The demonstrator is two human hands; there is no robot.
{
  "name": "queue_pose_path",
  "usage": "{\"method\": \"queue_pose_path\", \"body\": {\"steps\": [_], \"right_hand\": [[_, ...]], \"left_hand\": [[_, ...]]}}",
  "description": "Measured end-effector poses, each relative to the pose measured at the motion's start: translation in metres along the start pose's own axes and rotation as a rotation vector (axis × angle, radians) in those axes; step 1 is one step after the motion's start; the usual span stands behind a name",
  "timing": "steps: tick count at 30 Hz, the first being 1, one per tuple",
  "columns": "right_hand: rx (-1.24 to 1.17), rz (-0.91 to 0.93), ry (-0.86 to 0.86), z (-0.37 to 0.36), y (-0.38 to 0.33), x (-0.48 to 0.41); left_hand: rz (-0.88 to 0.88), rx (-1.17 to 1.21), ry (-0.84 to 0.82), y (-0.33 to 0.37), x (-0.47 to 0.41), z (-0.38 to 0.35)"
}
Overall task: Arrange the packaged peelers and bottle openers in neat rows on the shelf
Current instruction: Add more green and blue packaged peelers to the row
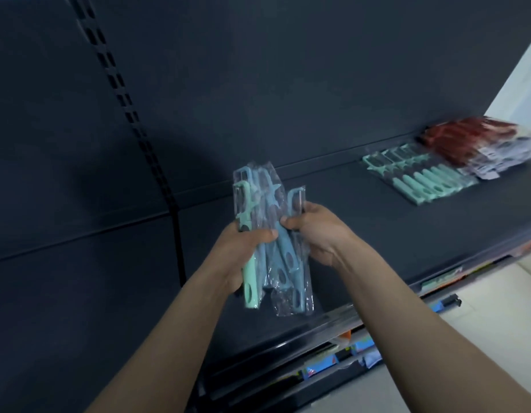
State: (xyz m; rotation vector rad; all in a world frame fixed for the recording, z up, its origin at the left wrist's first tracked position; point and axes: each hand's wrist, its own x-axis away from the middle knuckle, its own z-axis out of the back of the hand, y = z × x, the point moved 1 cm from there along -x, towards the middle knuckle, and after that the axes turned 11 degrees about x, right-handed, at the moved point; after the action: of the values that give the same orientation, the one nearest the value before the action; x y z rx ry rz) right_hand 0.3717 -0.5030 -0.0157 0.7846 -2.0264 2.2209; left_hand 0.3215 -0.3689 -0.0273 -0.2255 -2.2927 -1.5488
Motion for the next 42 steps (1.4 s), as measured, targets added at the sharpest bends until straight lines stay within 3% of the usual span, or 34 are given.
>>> {"method": "queue_pose_path", "body": {"steps": [7, 19, 25, 30, 35, 38, 42], "right_hand": [[0.215, -0.047, 0.179, 0.034, -0.003, -0.027], [0.428, -0.037, 0.216, 0.092, -0.003, -0.059], [0.424, -0.019, 0.030, 0.114, 0.001, -0.080], [0.590, 0.219, 0.015, 0.129, -0.004, -0.092], [0.512, 0.304, -0.205, 0.121, -0.014, -0.080], [0.504, 0.285, -0.284, 0.106, -0.014, -0.077], [0.435, 0.190, -0.311, 0.098, -0.019, -0.078]], "left_hand": [[0.031, -0.091, -0.060, -0.005, -0.045, -0.028], [0.034, -0.063, 0.006, -0.016, -0.074, -0.071], [-0.105, -0.195, 0.277, -0.027, -0.085, -0.093], [-0.202, -0.372, 0.446, -0.034, -0.084, -0.110], [-0.205, -0.522, 0.586, -0.036, -0.074, -0.123], [-0.194, -0.590, 0.583, -0.034, -0.067, -0.129], [-0.179, -0.387, 0.452, -0.029, -0.055, -0.126]]}}
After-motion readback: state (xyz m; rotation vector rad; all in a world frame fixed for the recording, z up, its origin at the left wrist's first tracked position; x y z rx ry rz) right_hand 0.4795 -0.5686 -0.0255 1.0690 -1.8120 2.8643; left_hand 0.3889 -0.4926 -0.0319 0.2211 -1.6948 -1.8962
